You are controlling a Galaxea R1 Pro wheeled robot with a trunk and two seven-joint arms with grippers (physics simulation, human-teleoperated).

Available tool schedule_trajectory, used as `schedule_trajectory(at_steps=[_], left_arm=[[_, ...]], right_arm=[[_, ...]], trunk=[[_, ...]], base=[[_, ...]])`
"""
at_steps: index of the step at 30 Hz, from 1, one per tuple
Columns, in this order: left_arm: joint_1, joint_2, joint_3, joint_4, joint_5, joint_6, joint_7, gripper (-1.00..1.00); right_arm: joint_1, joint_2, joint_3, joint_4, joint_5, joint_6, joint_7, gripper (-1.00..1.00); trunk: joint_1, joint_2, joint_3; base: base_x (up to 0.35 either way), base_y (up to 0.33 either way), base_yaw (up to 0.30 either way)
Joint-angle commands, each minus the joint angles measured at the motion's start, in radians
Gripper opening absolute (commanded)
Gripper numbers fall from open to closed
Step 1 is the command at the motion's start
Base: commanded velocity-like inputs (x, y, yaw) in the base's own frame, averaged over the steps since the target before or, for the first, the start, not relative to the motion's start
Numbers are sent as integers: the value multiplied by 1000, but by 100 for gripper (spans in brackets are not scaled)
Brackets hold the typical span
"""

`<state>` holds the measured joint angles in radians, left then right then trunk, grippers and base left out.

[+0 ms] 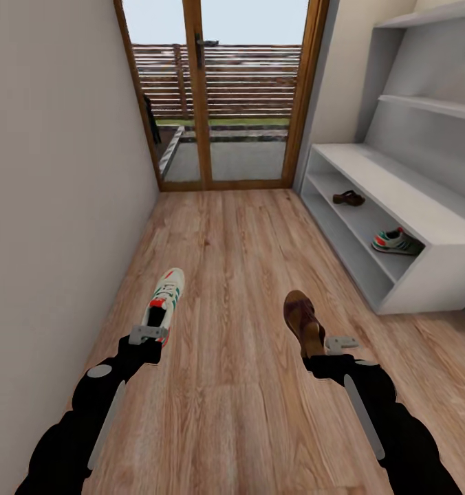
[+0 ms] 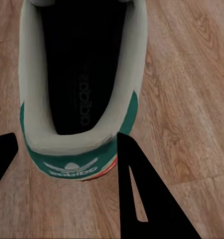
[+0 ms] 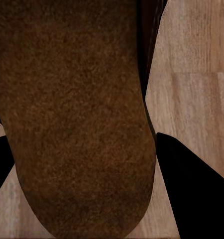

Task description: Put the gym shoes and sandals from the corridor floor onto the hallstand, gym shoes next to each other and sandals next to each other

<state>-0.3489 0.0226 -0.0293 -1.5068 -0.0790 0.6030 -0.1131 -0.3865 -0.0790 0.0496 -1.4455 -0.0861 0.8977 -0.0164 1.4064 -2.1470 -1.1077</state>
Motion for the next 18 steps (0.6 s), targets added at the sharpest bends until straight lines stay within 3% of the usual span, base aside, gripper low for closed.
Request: schedule_trajectory(at_steps=[1,18], left_arm=[[-1,0,0,-1,-8,4,-7,-100],[-1,0,0,-2,-8,4,-7,-100]], right_arm=[[0,-1,1,-1,-7,4,-4,-100],[-1,-1,1,-1,-6,4,-5,-100]], trunk=[[0,0,-1],[0,0,-1]], base=[[324,77,0],[324,77,0]])
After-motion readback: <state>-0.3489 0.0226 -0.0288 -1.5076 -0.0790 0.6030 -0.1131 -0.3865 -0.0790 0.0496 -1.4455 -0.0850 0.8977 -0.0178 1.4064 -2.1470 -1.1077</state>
